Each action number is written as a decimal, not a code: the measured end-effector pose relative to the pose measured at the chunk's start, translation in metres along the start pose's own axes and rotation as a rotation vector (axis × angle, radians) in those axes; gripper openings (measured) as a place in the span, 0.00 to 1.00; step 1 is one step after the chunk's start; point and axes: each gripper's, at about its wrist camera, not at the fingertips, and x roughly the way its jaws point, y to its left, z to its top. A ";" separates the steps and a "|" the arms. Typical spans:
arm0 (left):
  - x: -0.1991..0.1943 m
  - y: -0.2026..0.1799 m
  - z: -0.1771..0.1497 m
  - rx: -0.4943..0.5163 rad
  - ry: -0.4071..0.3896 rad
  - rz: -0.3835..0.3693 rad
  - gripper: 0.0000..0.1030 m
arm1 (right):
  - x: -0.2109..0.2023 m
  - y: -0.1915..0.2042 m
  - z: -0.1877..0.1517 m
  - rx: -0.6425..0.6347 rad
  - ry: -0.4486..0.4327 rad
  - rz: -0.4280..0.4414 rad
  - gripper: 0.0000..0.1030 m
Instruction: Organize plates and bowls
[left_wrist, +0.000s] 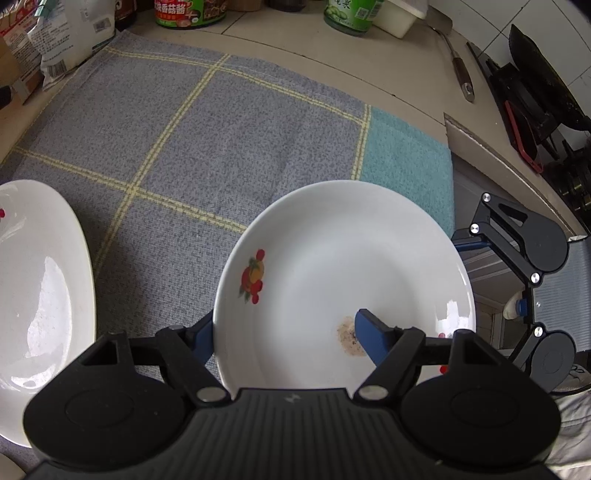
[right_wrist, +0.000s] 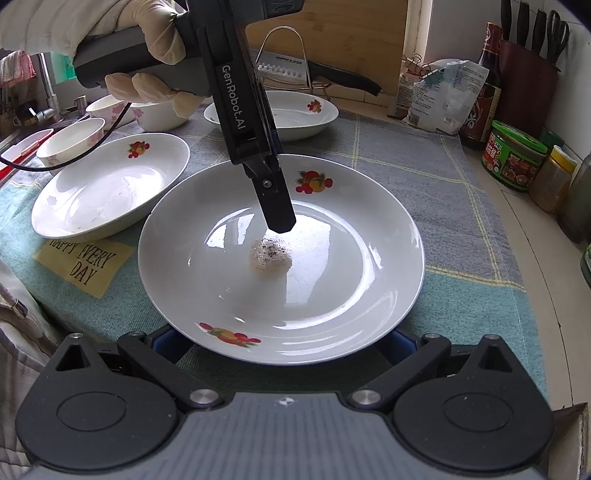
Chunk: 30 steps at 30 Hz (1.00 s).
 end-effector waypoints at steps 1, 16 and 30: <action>-0.001 0.000 0.000 0.003 -0.004 0.002 0.73 | 0.000 -0.001 0.000 0.002 0.001 0.000 1.00; -0.014 0.002 0.014 0.007 -0.067 0.039 0.73 | -0.003 -0.014 0.010 -0.031 -0.012 -0.015 1.00; -0.018 0.018 0.050 0.002 -0.126 0.066 0.73 | 0.010 -0.050 0.034 -0.044 -0.023 -0.023 1.00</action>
